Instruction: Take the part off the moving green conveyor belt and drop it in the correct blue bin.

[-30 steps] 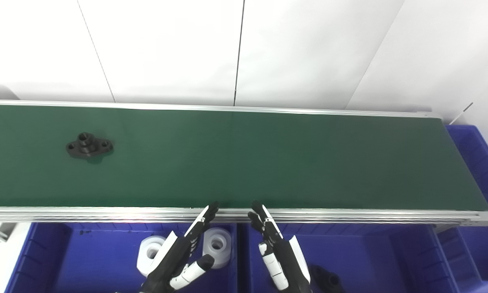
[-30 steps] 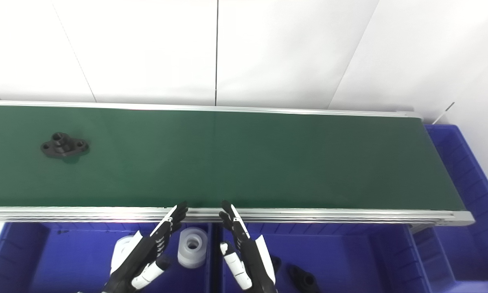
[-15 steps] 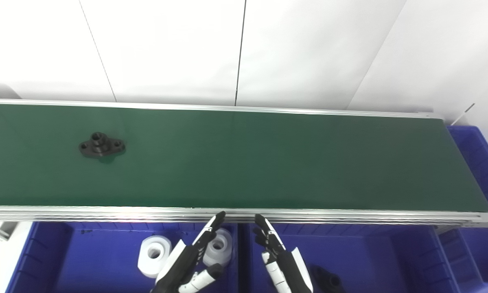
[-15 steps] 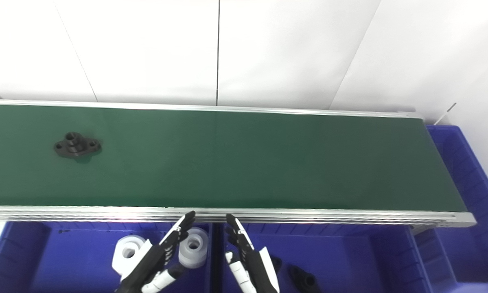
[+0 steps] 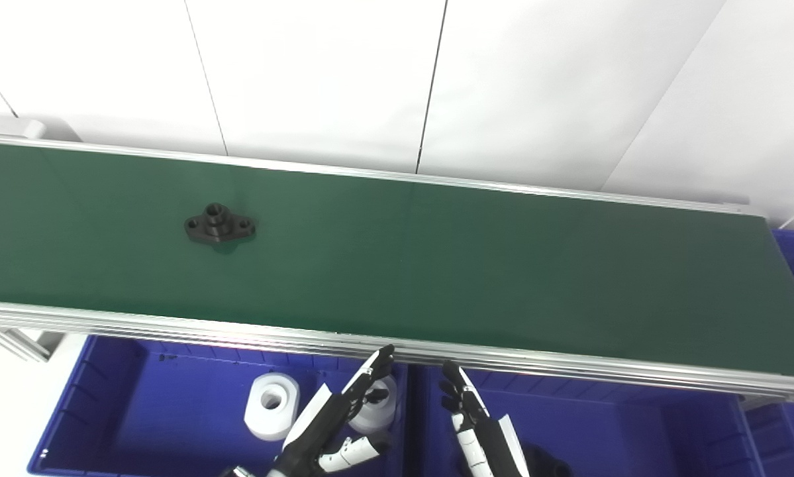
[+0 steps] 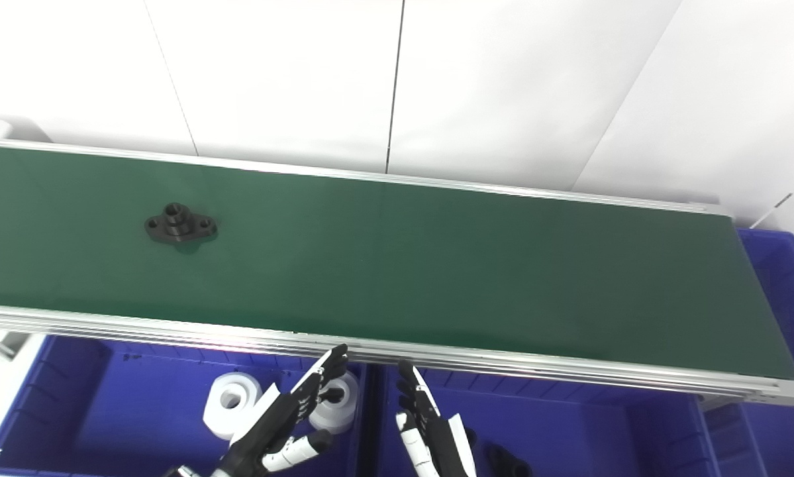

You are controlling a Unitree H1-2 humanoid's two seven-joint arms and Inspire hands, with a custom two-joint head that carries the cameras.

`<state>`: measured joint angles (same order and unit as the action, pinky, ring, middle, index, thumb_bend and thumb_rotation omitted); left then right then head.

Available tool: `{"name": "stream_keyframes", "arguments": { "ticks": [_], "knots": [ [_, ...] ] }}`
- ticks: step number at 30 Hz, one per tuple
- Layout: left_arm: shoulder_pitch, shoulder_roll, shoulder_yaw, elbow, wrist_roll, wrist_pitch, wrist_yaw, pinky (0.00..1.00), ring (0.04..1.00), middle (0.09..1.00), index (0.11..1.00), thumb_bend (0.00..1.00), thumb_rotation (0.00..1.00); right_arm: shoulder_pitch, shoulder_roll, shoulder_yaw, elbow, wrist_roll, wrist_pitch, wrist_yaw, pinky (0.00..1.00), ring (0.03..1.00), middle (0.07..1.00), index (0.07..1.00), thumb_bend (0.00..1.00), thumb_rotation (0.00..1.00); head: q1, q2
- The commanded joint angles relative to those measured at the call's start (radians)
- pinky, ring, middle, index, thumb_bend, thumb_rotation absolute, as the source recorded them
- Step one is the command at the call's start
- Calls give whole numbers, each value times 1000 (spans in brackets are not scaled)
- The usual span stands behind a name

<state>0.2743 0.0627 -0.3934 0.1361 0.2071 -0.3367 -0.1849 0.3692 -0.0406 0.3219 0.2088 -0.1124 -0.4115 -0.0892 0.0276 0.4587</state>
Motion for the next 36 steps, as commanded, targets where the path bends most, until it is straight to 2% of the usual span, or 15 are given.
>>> {"name": "stream_keyframes", "arguments": {
  "ticks": [1, 9, 15, 24, 28, 34, 36],
  "knots": [
    [-15, -9, -1, -5, 10, -45, 13, 828, 942, 964, 988, 829, 849, -10, -3, 9, -10, 5, -58, -13, 889, 933, 963, 961, 584, 1000, 5, -6],
    [-23, -15, -3, 21, 13, -55, 19, 818, 941, 959, 980, 817, 840, -23, -16, 26, 10, 4, -58, -40, 881, 929, 961, 959, 630, 1000, 19, -29],
    [-35, -23, -1, 58, 15, -94, 26, 794, 927, 953, 970, 800, 834, -31, -28, 39, 20, -5, -58, -67, 871, 925, 959, 964, 640, 1000, 32, -42],
    [-31, -31, 0, 51, 29, -86, 30, 773, 915, 943, 972, 824, 849, -30, -43, 49, 9, 1, -58, -74, 862, 922, 959, 975, 647, 990, 51, -28],
    [-25, -37, -5, 32, 46, -71, 36, 762, 909, 943, 973, 825, 854, -25, -54, 49, -1, 11, -58, -68, 865, 922, 960, 976, 672, 969, 76, -3],
    [-28, -56, -14, 34, 53, -84, 43, 760, 910, 946, 978, 819, 862, -5, -90, 65, -63, 1, -58, -73, 911, 953, 980, 996, 665, 910, 81, 6],
    [-34, -65, -18, 43, 55, -91, 46, 758, 907, 950, 976, 815, 853, 0, -108, 78, -86, -26, -58, -96, 899, 945, 974, 979, 703, 899, 80, 8]
  ]
}}
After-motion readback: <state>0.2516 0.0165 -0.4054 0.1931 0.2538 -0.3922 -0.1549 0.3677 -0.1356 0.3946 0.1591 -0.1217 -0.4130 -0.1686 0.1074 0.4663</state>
